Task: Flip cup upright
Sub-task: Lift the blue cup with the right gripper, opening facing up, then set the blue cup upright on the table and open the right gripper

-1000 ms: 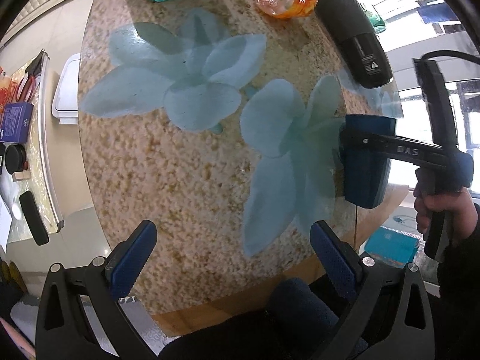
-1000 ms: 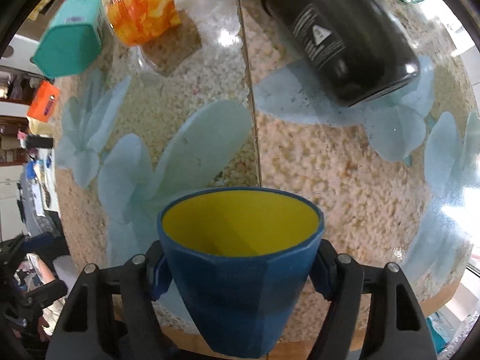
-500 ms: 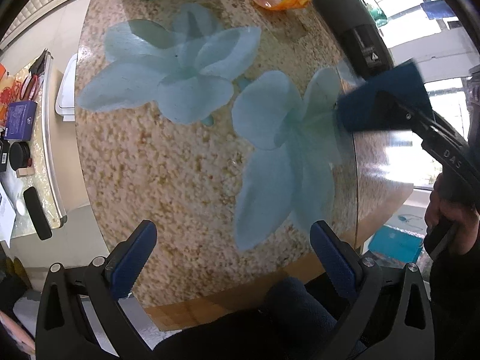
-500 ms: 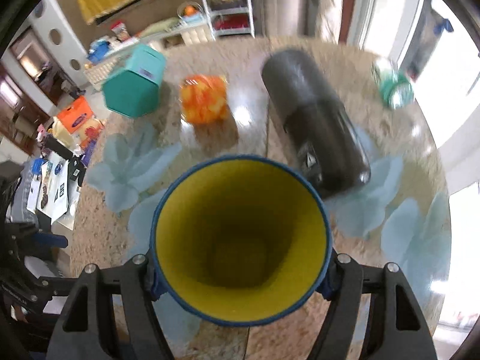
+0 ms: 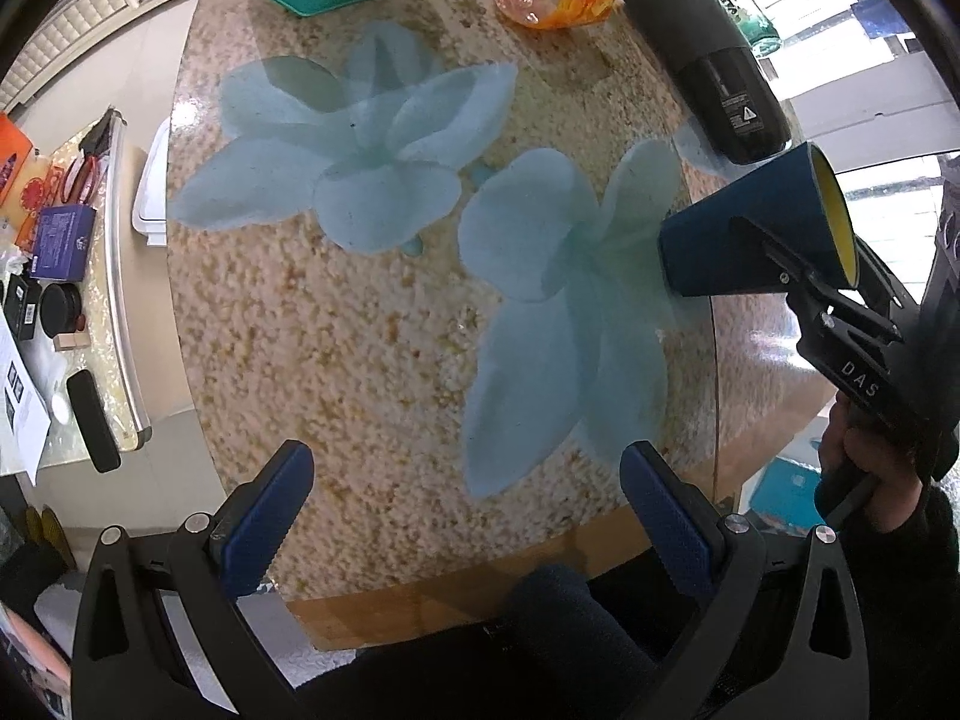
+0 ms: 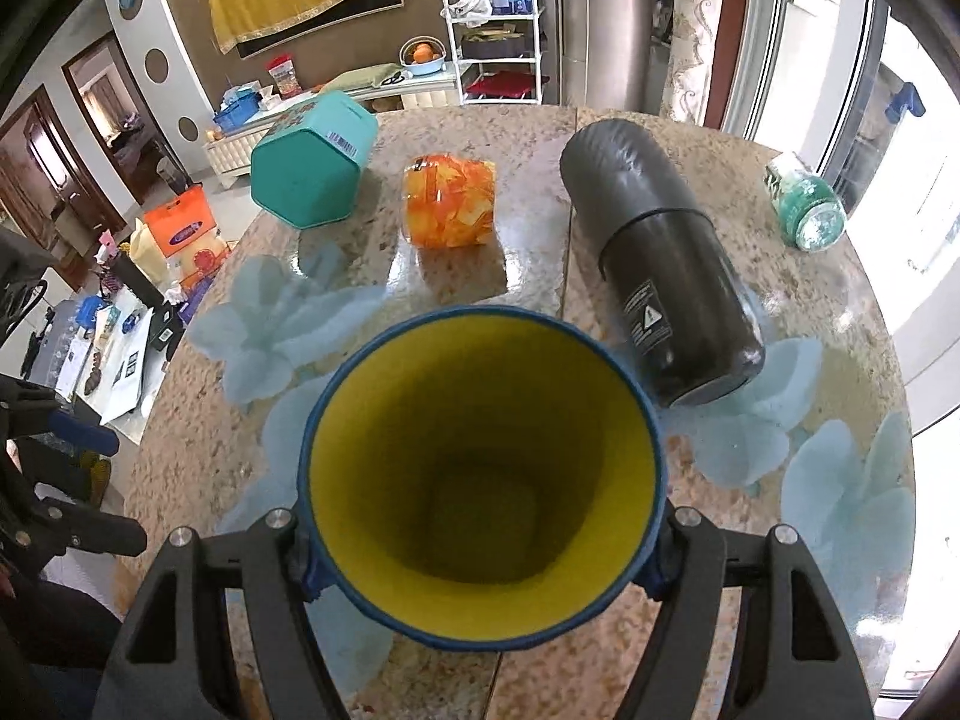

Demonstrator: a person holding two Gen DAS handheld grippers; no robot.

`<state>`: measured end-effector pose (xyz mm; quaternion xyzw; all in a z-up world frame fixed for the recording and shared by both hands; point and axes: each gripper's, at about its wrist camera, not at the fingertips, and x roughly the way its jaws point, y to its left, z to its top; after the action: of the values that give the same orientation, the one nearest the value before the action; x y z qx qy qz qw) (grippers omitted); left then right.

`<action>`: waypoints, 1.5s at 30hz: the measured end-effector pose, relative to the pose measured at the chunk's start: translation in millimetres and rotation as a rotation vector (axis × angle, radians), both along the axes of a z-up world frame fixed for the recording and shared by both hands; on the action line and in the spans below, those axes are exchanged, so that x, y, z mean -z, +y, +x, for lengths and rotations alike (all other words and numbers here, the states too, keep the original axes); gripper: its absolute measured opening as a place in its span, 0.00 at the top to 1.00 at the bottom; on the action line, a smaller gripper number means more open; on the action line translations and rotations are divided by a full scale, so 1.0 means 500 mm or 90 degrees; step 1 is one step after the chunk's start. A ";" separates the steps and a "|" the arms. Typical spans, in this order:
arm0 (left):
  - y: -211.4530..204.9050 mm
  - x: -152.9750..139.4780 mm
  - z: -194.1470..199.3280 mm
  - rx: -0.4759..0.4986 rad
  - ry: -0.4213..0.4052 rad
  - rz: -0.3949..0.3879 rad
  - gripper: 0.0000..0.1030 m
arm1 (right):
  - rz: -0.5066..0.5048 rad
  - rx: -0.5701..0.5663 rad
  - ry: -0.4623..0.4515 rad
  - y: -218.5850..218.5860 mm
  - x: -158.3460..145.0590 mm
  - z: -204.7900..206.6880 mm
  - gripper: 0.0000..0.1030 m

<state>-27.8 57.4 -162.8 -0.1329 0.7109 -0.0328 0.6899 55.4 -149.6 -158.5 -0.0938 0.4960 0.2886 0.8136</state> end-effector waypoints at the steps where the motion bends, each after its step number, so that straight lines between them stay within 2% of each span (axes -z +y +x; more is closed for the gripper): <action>1: -0.002 -0.001 0.000 0.000 -0.001 0.006 0.00 | -0.003 -0.004 -0.001 0.001 0.001 -0.003 0.31; 5: 0.004 -0.005 -0.004 -0.007 -0.014 0.004 0.00 | -0.002 -0.006 0.007 0.007 0.006 -0.012 0.28; 12: 0.016 -0.013 -0.013 -0.016 -0.027 0.000 0.00 | 0.010 -0.002 0.012 0.012 -0.001 -0.017 0.05; 16: 0.028 -0.020 -0.014 -0.022 -0.045 -0.007 0.00 | 0.024 0.007 0.004 0.013 -0.022 -0.022 0.00; 19: 0.031 -0.030 -0.010 -0.013 -0.054 -0.031 0.00 | 0.018 0.026 -0.004 0.009 -0.039 -0.023 0.00; 24: 0.013 -0.060 0.004 0.014 -0.082 -0.035 0.00 | 0.029 0.055 -0.009 -0.018 -0.074 -0.029 0.00; 29: -0.004 -0.109 0.028 0.031 -0.142 -0.048 0.00 | 0.037 0.082 -0.030 -0.054 -0.134 -0.052 0.00; 35: -0.039 -0.170 0.040 0.042 -0.187 -0.056 0.00 | 0.056 0.094 -0.047 -0.103 -0.193 -0.054 0.00; 38: -0.064 -0.206 0.038 0.043 -0.221 -0.043 0.00 | 0.057 0.097 -0.065 -0.124 -0.219 -0.052 0.00; 40: -0.083 -0.235 0.032 0.040 -0.249 -0.018 0.00 | 0.072 0.103 -0.066 -0.142 -0.234 -0.047 0.00; 45: -0.126 -0.294 0.019 0.031 -0.307 0.001 0.00 | 0.111 0.105 -0.089 -0.183 -0.269 -0.045 0.00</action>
<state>-18.3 -5.6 -15.6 -0.1033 0.5288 -0.0794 0.8387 32.8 -241.1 -24.0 -0.0015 0.4171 0.2557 0.8721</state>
